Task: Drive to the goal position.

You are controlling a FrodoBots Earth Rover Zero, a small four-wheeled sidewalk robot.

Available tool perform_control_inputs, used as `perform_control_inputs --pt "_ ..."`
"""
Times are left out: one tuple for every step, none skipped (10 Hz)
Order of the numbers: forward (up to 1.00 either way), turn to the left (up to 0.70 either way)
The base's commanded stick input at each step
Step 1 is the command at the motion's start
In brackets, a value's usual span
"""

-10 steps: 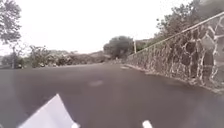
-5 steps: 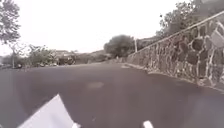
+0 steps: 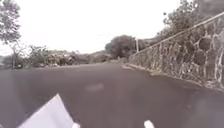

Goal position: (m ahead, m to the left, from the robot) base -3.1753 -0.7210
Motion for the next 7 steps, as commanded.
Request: perform_control_inputs --pt "0.5 0.0" --pt "0.5 0.0" --pt "0.5 0.0" --pt "0.5 0.0" --pt "0.5 0.0" --pt "0.5 0.0" --pt "0.5 0.0"
